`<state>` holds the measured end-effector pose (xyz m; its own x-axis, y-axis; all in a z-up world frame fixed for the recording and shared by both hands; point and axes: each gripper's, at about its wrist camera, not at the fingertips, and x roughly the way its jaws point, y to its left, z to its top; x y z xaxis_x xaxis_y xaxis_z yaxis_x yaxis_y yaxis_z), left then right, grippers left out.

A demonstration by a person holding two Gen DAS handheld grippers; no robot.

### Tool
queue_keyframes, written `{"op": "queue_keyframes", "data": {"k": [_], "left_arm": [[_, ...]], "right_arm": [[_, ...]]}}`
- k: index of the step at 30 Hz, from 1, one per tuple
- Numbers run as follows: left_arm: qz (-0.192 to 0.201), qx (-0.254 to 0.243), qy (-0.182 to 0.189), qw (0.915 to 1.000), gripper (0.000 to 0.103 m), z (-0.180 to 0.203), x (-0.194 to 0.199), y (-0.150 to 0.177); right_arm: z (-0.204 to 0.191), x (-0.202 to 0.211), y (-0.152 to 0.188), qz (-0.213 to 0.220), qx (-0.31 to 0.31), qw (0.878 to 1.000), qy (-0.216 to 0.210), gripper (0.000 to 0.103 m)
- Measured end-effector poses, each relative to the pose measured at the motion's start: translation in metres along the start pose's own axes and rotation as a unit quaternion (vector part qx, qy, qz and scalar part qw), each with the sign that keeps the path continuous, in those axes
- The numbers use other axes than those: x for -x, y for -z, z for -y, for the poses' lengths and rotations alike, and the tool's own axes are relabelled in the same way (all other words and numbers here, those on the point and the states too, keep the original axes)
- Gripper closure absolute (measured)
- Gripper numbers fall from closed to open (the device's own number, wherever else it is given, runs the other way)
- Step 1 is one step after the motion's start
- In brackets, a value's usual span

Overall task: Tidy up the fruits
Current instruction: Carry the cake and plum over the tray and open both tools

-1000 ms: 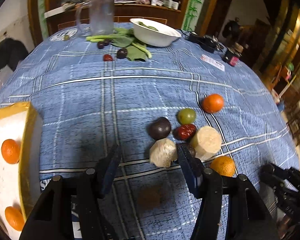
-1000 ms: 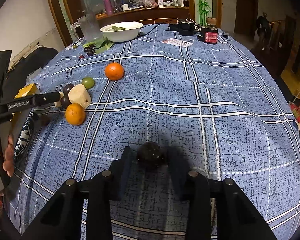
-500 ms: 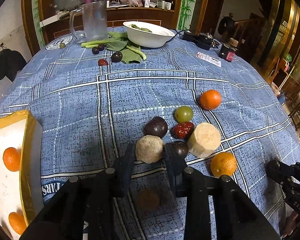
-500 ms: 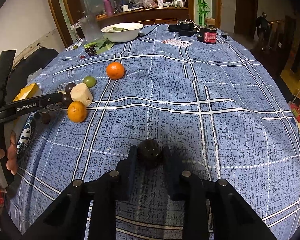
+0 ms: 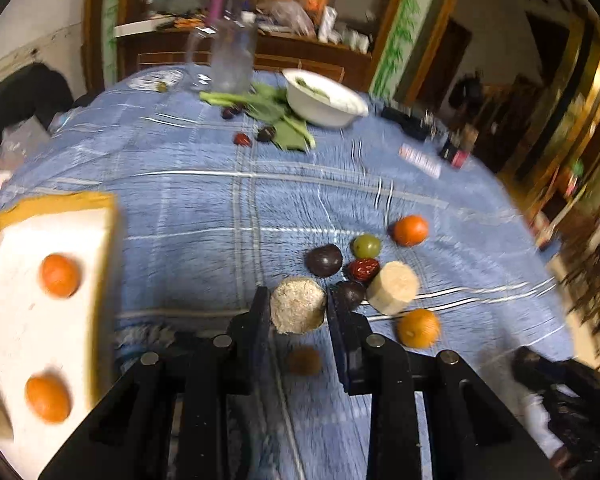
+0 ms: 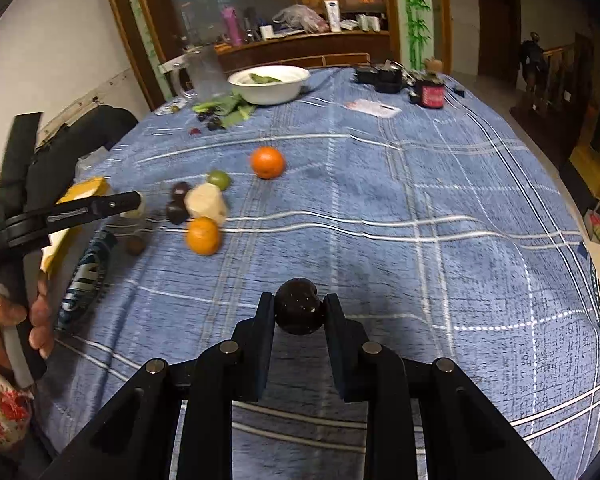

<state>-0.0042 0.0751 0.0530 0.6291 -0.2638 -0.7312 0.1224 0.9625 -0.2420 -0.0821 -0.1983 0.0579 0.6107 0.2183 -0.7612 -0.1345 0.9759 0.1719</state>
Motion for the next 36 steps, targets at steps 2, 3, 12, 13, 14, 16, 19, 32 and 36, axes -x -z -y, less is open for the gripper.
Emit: {"op": "queue_keyframes", "data": {"k": [2,3,12,13,14,16,19,32,36], "left_arm": [[0.025,0.025,0.006,0.9994,0.076,-0.017,0.031,0.006],[0.036,0.034,0.002,0.9988,0.076,-0.026,0.044,0.009],[0.077,0.125,-0.172,0.9741,0.075,-0.142,0.119,0.045],[0.074,0.135,-0.18,0.9715,0.075,-0.154,0.12,0.05],[0.069,0.144,-0.179,0.9707,0.075,-0.164,0.121,0.055],[0.062,0.153,-0.18,0.9697,0.075,-0.175,0.119,0.06],[0.057,0.158,-0.184,0.9685,0.075,-0.183,0.118,0.067],[0.105,0.219,-0.113,0.9635,0.033,-0.207,0.146,0.076],[0.115,0.238,-0.105,0.9586,0.024,-0.211,0.152,0.078]], "right_arm": [[-0.014,0.003,-0.003,0.002,0.01,1.0,-0.011,0.077],[-0.024,0.004,-0.005,0.002,0.017,1.0,-0.019,0.077],[-0.16,-0.006,-0.022,-0.018,0.096,0.984,-0.15,0.076],[-0.182,-0.01,-0.023,-0.023,0.11,0.98,-0.164,0.076],[-0.2,-0.015,-0.024,-0.026,0.123,0.977,-0.172,0.076],[-0.233,-0.023,-0.023,-0.03,0.149,0.972,-0.18,0.076],[-0.273,-0.037,-0.02,-0.04,0.179,0.965,-0.189,0.076],[-0.331,-0.076,-0.007,-0.058,0.228,0.957,-0.171,0.073],[-0.32,-0.069,-0.01,-0.048,0.208,0.96,-0.181,0.059]]}}
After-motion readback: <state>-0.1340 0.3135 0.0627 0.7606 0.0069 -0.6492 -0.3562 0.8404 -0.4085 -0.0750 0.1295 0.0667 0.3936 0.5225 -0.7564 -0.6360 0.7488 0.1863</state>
